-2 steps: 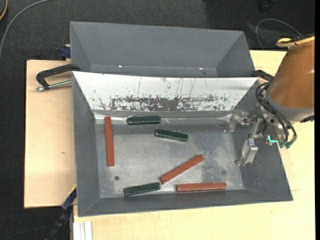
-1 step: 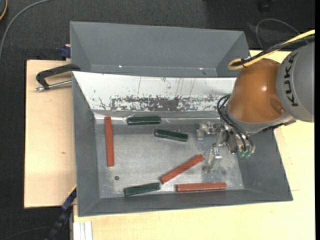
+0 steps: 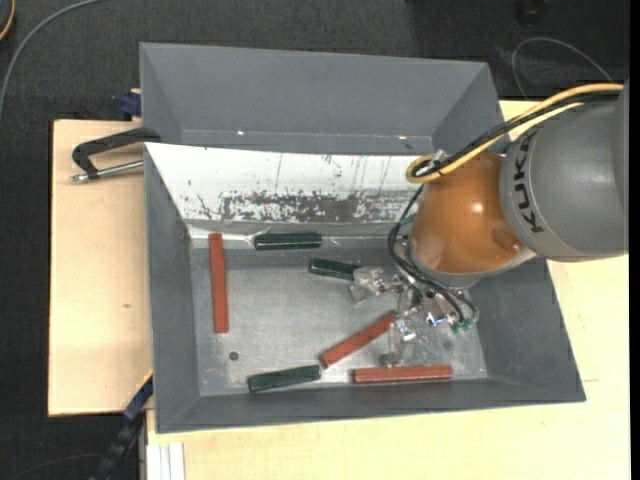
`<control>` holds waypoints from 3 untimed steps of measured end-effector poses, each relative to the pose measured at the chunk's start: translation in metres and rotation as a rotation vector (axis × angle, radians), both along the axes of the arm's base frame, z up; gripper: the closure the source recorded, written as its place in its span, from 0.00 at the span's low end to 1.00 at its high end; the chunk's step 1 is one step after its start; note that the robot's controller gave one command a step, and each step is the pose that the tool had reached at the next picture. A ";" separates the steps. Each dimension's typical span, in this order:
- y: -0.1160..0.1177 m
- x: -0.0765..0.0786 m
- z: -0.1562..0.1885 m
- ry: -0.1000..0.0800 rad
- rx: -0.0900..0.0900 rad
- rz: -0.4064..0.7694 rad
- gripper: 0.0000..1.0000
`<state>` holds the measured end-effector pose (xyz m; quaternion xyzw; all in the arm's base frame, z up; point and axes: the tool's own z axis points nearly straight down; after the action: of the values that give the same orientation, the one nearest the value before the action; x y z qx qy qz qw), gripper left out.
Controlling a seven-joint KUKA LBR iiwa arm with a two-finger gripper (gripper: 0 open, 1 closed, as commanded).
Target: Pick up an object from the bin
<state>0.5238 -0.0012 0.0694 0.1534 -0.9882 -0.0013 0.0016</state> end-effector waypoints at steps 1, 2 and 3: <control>-0.011 0.018 0.012 -0.011 -0.001 0.212 0.00; -0.011 0.018 0.011 -0.009 -0.001 0.213 1.00; -0.029 0.019 0.206 -0.020 -0.004 0.274 1.00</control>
Offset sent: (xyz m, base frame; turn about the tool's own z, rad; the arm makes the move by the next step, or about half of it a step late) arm 0.0164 -0.0116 0.0106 -0.2135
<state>0.5427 -0.0306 0.2758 0.2871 -0.9579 0.0024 -0.0079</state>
